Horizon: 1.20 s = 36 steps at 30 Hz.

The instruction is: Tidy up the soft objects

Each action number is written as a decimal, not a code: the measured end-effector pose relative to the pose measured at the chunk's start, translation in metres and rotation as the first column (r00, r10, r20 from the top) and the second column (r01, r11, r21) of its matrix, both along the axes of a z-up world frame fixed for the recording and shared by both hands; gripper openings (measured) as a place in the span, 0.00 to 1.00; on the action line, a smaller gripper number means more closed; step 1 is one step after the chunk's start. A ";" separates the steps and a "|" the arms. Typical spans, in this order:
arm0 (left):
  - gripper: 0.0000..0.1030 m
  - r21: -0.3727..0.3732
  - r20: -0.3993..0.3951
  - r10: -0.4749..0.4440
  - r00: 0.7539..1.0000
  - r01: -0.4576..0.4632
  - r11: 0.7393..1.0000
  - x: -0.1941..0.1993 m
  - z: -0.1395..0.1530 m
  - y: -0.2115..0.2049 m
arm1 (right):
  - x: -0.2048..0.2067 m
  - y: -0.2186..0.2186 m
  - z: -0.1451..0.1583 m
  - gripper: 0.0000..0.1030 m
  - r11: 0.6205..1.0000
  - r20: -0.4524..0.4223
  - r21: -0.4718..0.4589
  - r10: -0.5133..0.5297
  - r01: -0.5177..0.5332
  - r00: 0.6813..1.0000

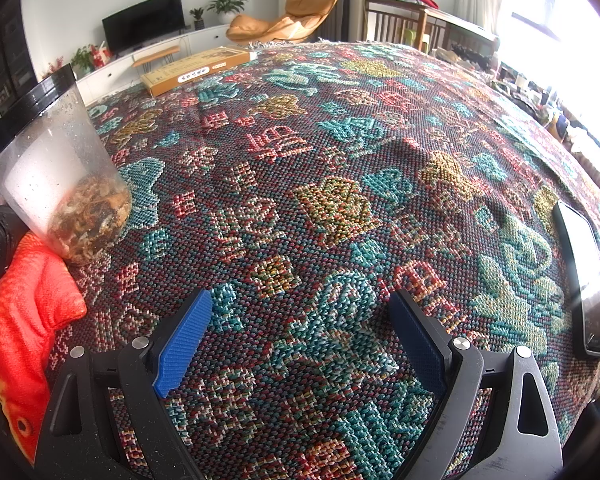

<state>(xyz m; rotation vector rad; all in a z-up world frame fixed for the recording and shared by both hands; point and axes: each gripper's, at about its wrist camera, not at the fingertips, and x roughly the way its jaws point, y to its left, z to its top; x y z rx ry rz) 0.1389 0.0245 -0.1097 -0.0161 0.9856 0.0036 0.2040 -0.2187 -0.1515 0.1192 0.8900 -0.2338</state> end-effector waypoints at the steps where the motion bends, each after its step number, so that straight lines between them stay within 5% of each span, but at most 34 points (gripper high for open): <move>1: 1.00 -0.009 -0.021 -0.002 1.000 0.002 1.000 -0.005 0.001 0.001 | 0.000 0.000 0.000 0.89 1.000 0.000 0.000 0.000 0.000 1.000; 7: 1.00 -0.200 -0.004 -0.073 0.997 0.071 0.977 -0.046 0.021 0.020 | 0.000 0.000 0.000 0.89 1.000 0.000 0.000 0.000 0.000 1.000; 14: 1.00 -0.138 0.069 -0.012 0.998 0.021 0.990 0.015 0.063 0.026 | 0.000 0.000 0.000 0.89 1.000 0.000 0.000 0.000 0.000 1.000; 17: 1.00 -0.073 -0.015 0.024 1.000 -0.025 0.997 0.067 0.050 0.025 | 0.000 0.000 0.000 0.89 1.000 0.000 0.000 0.000 0.000 1.000; 19: 0.99 -0.105 -0.114 0.034 0.993 -0.046 0.993 0.090 0.031 0.035 | 0.000 0.000 0.000 0.89 1.000 0.000 0.000 0.000 0.000 1.000; 21: 0.71 -0.189 -0.167 0.056 0.984 -0.088 0.978 0.094 0.020 0.049 | 0.000 0.000 0.000 0.89 1.000 0.000 0.000 0.000 0.000 1.000; 23: 0.64 -0.262 -0.139 0.069 0.988 -0.103 0.960 0.083 0.027 0.060 | 0.000 0.000 0.000 0.89 1.000 0.000 0.000 0.000 0.000 1.000; 29: 0.62 -0.286 -0.077 0.032 0.996 -0.053 0.957 0.028 0.051 0.057 | 0.005 -0.006 0.003 0.87 0.999 -0.025 0.032 0.009 -0.008 1.000; 31: 0.62 -0.288 -0.061 0.029 0.998 -0.046 0.956 0.012 0.056 0.057 | 0.002 -0.006 0.017 0.86 0.970 -0.031 0.218 0.114 -0.104 0.993; 33: 0.62 -0.288 -0.050 0.039 0.998 -0.052 0.956 -0.003 0.057 0.057 | -0.010 0.018 0.036 0.85 0.899 0.008 0.366 0.257 -0.242 0.966; 36: 0.62 -0.307 -0.049 0.059 0.997 -0.071 0.949 -0.013 0.056 0.058 | -0.017 0.089 0.054 0.85 0.817 0.022 0.340 0.487 -0.465 0.873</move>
